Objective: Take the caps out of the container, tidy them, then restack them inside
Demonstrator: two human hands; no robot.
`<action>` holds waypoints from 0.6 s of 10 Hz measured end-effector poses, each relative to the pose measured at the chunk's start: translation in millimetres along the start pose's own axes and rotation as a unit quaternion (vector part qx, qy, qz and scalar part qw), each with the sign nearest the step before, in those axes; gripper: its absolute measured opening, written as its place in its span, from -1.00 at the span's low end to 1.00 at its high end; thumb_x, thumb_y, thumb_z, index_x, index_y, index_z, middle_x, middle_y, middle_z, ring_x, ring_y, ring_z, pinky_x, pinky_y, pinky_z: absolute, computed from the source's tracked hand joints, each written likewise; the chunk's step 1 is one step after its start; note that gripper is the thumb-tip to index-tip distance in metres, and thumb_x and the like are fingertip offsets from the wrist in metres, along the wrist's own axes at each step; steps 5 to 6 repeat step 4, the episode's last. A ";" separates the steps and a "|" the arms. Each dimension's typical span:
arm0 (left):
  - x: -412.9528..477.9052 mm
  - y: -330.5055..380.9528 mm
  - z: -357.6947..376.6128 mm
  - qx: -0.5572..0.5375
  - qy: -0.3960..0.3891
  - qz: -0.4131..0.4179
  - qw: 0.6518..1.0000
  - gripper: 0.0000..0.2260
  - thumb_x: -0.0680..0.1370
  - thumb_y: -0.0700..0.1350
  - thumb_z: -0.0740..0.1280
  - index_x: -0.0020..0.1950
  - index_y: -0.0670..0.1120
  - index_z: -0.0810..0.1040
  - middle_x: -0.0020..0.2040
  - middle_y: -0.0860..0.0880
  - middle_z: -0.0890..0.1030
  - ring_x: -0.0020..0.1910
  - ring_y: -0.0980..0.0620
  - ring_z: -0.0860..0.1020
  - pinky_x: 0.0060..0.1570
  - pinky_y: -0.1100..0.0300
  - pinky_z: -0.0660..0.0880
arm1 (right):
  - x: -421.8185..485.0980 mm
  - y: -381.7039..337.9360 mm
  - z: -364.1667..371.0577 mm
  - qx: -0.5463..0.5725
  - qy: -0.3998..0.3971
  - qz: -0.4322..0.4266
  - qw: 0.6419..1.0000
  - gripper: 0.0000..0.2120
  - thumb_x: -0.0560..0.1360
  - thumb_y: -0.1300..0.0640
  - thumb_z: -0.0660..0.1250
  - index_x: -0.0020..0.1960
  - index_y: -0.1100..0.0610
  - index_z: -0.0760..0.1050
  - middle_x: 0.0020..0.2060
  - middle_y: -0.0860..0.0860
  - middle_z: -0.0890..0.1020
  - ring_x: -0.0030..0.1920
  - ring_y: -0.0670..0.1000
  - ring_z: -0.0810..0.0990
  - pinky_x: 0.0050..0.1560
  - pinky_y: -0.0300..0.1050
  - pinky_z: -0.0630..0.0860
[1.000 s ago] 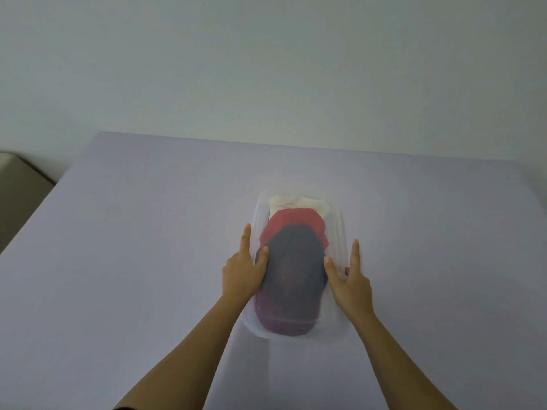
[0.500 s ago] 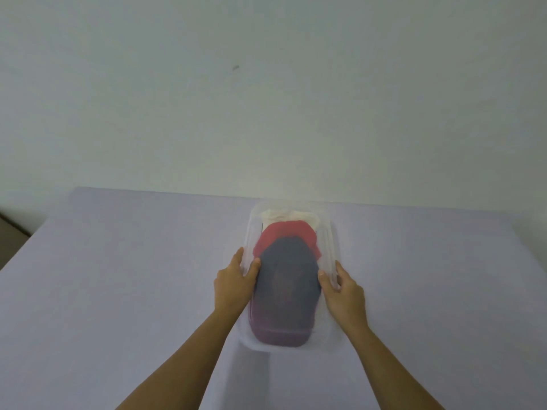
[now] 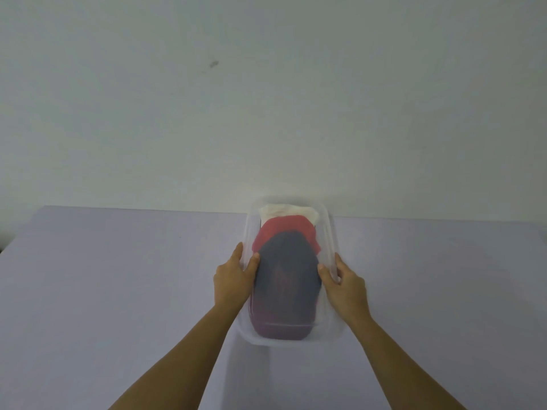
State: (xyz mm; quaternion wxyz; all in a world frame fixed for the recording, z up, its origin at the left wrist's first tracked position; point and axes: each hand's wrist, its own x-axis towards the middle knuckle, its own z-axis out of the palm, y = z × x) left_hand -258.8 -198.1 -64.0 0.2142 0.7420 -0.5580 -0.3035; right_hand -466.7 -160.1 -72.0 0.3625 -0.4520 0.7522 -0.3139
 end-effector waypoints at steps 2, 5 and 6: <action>2.1 6.7 -8.5 0.036 -0.033 0.017 0.999 -0.43 0.58 0.18 0.10 0.53 -0.04 0.12 0.21 -0.18 0.57 0.18 -0.21 0.52 0.19 -0.04 0.42 | 2.4 -6.1 -4.7 -0.053 -0.035 -0.007 0.998 -0.37 0.54 -0.16 0.16 0.50 0.09 0.10 0.42 0.11 0.36 0.39 0.13 0.35 0.37 0.00 0.26; -15.0 22.6 -34.1 0.030 -0.014 0.080 0.996 -0.48 0.62 0.10 0.07 0.53 -0.06 0.08 0.39 -0.15 0.43 0.34 -0.19 0.41 0.31 -0.05 0.33 | -27.1 -39.5 -10.8 -0.101 -0.017 -0.092 0.990 -0.37 0.53 -0.22 0.07 0.50 0.05 0.08 0.49 0.10 0.19 0.48 0.11 0.15 0.47 0.05 0.11; -15.0 22.6 -34.1 0.030 -0.014 0.080 0.996 -0.48 0.62 0.10 0.07 0.53 -0.06 0.08 0.39 -0.15 0.43 0.34 -0.19 0.41 0.31 -0.05 0.33 | -27.1 -39.5 -10.8 -0.101 -0.017 -0.092 0.990 -0.37 0.53 -0.22 0.07 0.50 0.05 0.08 0.49 0.10 0.19 0.48 0.11 0.15 0.47 0.05 0.11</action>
